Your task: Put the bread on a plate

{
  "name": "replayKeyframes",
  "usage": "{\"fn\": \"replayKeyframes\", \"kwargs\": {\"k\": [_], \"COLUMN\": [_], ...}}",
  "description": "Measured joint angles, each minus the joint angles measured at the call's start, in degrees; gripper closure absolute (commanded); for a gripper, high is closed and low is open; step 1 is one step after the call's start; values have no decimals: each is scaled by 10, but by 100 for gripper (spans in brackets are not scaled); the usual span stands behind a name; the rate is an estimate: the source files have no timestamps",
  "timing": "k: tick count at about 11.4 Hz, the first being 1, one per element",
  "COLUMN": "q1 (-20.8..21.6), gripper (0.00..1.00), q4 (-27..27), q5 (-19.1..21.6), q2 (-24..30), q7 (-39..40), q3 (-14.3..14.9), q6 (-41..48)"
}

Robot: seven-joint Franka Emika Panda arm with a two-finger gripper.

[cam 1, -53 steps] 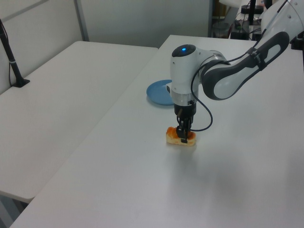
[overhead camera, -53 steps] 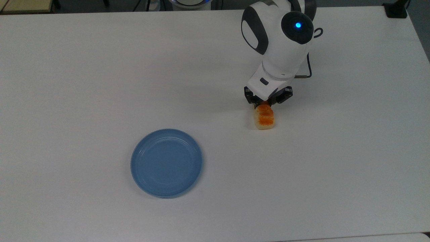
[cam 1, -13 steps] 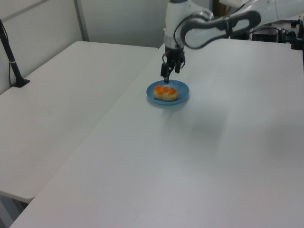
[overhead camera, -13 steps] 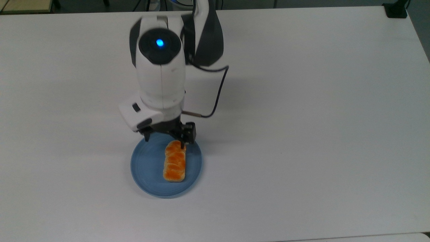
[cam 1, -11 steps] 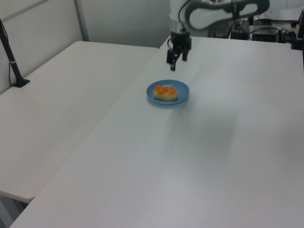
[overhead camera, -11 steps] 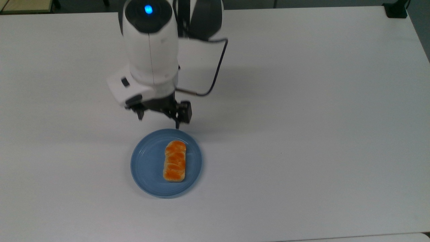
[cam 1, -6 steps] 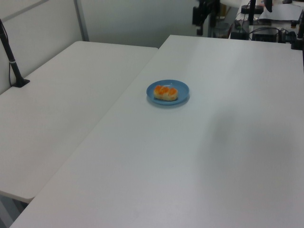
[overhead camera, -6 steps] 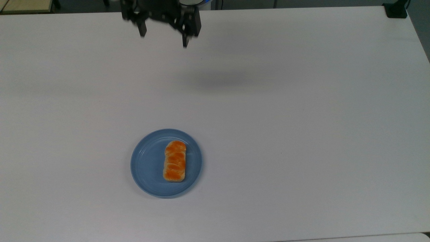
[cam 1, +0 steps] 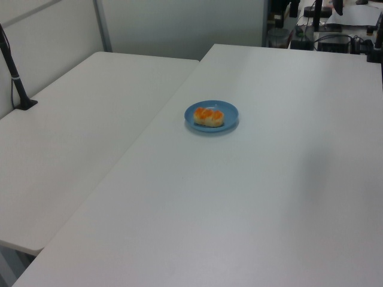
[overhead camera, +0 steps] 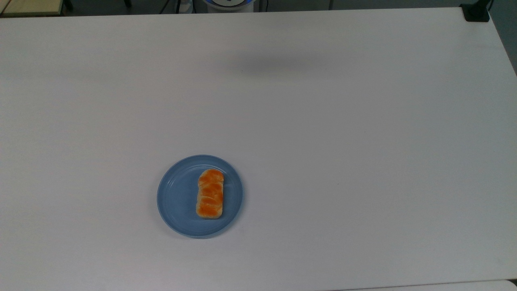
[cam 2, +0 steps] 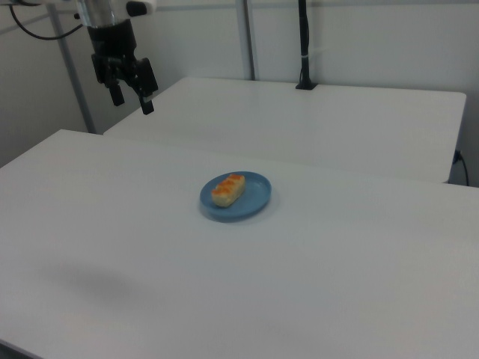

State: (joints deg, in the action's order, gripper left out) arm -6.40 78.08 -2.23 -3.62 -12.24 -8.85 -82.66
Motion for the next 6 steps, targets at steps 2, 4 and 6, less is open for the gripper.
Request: {"fn": "replayKeyframes", "kwargs": {"k": [2, 4, 6], "q1": [31, 35, 31], "gripper": [0, 0, 0], "q4": [41, 69, 81], "q5": [1, 1, 1], "q2": [17, 17, 16], "q7": [7, 7, 7], "q3": [33, 34, 26], "q6": [-57, -97, -111]}}
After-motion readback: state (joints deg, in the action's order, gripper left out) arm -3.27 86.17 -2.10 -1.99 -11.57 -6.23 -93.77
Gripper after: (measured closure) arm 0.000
